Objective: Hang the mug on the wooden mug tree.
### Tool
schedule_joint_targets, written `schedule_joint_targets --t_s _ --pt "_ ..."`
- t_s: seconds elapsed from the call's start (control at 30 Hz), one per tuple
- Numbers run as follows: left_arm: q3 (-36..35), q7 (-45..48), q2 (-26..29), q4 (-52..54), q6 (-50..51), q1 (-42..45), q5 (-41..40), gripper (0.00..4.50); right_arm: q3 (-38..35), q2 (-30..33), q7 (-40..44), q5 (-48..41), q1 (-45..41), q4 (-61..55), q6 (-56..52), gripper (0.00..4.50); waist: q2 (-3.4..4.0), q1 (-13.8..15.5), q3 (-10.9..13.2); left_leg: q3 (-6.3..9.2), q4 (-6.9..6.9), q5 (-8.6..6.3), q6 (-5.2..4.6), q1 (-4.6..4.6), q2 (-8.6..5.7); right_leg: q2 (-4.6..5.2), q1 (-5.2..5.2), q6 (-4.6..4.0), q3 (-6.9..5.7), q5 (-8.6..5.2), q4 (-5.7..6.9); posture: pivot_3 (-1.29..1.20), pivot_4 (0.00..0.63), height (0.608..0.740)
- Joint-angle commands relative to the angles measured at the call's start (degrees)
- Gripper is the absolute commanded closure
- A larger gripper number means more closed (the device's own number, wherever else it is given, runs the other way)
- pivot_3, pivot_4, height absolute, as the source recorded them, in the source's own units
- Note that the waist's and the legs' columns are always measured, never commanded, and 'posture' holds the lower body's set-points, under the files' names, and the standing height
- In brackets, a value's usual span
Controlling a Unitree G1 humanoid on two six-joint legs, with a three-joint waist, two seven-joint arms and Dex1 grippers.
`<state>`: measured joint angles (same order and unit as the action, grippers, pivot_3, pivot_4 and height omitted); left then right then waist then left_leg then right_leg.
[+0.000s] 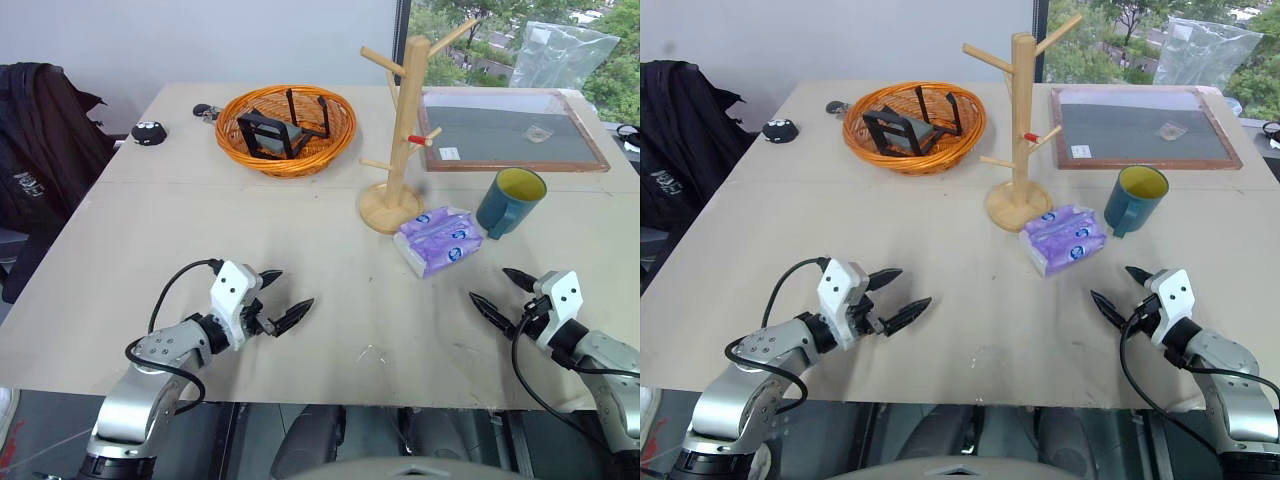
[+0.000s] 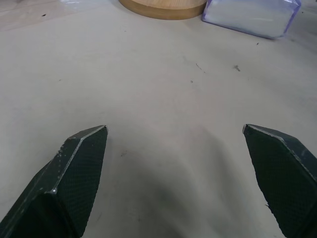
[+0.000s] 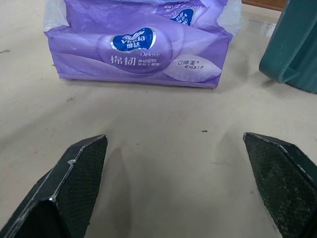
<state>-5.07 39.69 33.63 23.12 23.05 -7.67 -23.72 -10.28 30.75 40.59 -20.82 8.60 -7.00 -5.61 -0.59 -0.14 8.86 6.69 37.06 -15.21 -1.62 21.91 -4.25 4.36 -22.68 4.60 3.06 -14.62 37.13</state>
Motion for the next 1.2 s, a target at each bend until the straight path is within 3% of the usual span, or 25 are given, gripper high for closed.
schedule_joint_targets --t_s 0.03,0.63,0.9,1.0,1.2 --pt "-1.8 -0.4 -0.1 2.0 -1.1 -0.1 -0.4 0.0 -2.1 -0.3 -0.5 -1.0 0.2 -1.6 0.6 0.04 0.0 0.0 0.0 0.0 0.0 0.0 0.0 0.0 0.0 0.0 0.0 0.0 0.0 0.0 0.0 0.0 0.15 0.74" --pt "-2.2 0.0 -0.5 0.8 -1.2 0.9 -0.5 0.0 -4.4 -2.7 -4.3 -1.4 1.1 -3.6 0.1 0.04 0.01 -0.1 0.0 0.03 0.0 0.01 0.01 -0.01 -0.01 -0.01 0.0 -0.01 -0.02 0.01 0.0 0.0 0.15 0.74" --pt "-1.6 2.8 0.4 1.4 -2.2 3.4 -1.4 0.0 -3.6 -10.1 -17.0 -0.5 -1.1 -12.2 -4.9 0.04 0.03 -0.2 0.0 0.08 0.0 0.03 0.05 0.0 0.0 -0.02 -0.02 -0.02 -0.05 0.02 0.01 0.0 0.15 0.74" --pt "-0.6 2.2 0.2 1.7 -1.4 8.4 -0.8 0.0 -1.7 -14.2 -24.4 2.2 -3.6 -15.5 -8.3 0.04 0.04 -0.2 0.0 0.13 0.0 0.07 0.12 -0.01 -0.01 -0.1 -0.03 -0.08 -0.07 0.05 0.04 0.0 0.15 0.74" --pt "3.3 3.1 -0.1 3.9 6.1 21.4 -5.0 0.0 0.5 -21.6 -37.0 10.7 -12.5 -9.3 -8.4 0.04 0.03 -0.5 0.0 0.25 0.04 0.3 0.49 0.0 -0.09 -0.27 -0.03 -0.14 -0.16 0.1 0.1 0.0 0.15 0.74"
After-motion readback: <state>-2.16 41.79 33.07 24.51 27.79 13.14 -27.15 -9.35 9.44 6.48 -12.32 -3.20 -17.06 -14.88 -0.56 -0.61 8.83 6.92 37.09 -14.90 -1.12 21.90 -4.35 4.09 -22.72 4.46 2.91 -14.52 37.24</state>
